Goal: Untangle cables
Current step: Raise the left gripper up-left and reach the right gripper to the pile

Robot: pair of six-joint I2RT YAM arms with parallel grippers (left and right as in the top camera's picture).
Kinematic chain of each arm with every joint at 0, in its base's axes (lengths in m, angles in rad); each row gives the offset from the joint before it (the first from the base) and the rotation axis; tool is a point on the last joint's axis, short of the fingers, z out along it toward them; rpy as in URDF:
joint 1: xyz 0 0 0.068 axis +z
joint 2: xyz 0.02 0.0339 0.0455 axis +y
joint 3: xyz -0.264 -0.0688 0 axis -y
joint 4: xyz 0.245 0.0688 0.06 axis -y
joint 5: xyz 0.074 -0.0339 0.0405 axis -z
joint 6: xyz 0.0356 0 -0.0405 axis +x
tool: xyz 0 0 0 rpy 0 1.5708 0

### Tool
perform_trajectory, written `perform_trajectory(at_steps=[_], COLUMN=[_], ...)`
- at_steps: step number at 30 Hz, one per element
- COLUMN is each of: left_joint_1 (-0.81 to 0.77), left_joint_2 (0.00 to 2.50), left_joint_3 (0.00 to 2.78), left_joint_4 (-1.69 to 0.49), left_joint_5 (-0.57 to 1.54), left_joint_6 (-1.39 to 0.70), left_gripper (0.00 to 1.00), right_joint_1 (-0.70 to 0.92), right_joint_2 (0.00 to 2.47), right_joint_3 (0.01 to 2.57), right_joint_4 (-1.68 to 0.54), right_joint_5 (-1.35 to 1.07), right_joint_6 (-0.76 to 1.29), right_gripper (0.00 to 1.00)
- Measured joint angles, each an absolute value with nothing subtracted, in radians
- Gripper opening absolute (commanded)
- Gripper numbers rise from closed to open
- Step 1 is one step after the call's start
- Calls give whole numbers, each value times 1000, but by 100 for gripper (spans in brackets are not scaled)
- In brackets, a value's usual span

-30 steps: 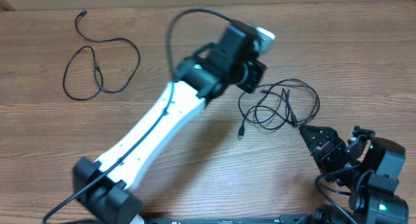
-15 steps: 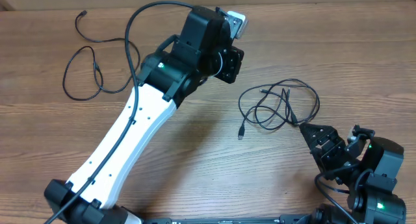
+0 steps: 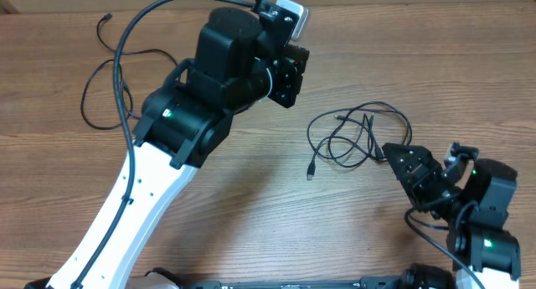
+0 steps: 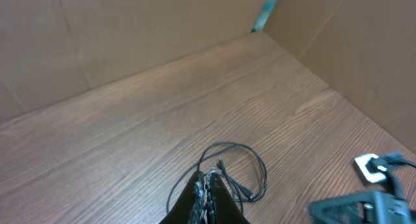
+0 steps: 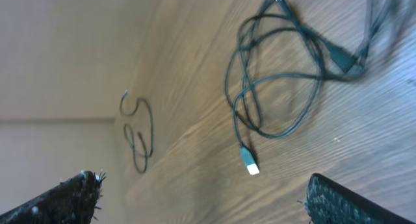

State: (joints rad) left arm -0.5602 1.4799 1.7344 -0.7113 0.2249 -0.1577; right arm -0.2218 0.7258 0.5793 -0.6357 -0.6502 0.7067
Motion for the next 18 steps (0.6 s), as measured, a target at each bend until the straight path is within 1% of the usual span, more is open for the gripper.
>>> perform_trajectory(at_steps=[4, 5, 8, 13, 18], left_joint_1=[-542, -534, -516, -508, -508], left_joint_2=[1466, 1466, 1466, 1466, 1464], left_joint_3=[1734, 1734, 1734, 1734, 1734], left_joint_4=[-715, -725, -745, -756, -756], left_joint_5=[229, 229, 229, 229, 229], left_joint_6=[-157, -157, -157, -157, -155], left_gripper=[4, 4, 4, 4, 4], right_joint_1=[-57, -37, 81, 163, 174], right_joint_2=[885, 904, 1033, 1171, 1231], right_joint_3=[580, 580, 579, 579, 579], right_joint_4=[-504, -487, -344, -252, -228], right_joint_5=[-677, -677, -686, -692, -691], right_joint_6=[707, 707, 711, 729, 733], right_gripper=[100, 100, 100, 100, 100])
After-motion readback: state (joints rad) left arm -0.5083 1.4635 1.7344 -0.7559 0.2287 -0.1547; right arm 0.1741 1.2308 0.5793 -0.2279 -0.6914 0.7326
